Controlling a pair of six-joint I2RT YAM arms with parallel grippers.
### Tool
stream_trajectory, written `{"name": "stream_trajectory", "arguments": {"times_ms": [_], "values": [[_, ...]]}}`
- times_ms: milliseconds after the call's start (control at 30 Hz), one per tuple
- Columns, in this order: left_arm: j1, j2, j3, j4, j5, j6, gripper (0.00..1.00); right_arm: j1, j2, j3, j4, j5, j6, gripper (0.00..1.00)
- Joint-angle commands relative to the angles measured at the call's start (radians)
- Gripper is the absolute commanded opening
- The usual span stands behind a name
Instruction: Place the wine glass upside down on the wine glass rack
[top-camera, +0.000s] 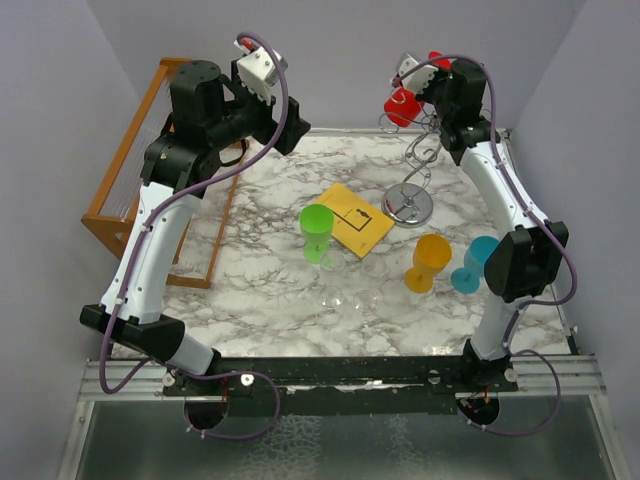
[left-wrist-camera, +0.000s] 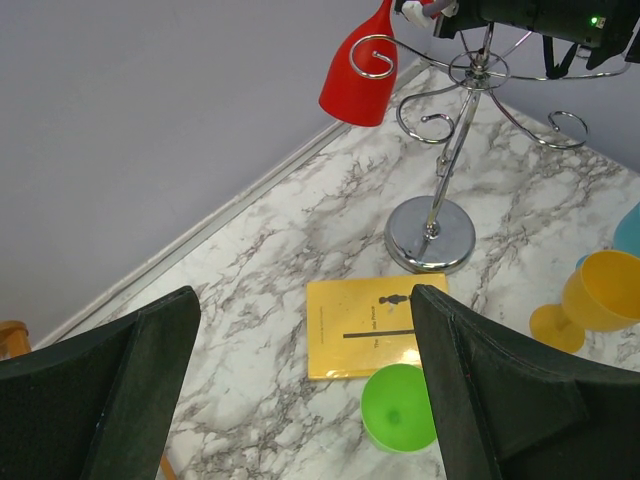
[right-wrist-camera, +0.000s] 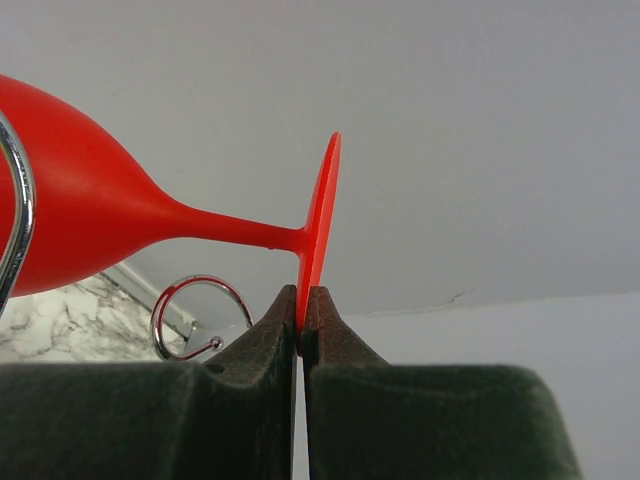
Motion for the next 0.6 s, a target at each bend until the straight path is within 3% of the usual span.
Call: {"name": "stream_trajectory", "arguments": {"times_ms": [0,567], "values": [[0.003,-0.035,-0.004,0.006,0.024,0.012,0.90,0.004,-0.051,-0.018,0.055,-0.089,-0.088,0.01],[0.003,-0.041,-0.010,0.007,0.035,0.015,0.90,-0.037,-0.095,-0.022,-0.051,-0.173,-0.218,0.01]]}}
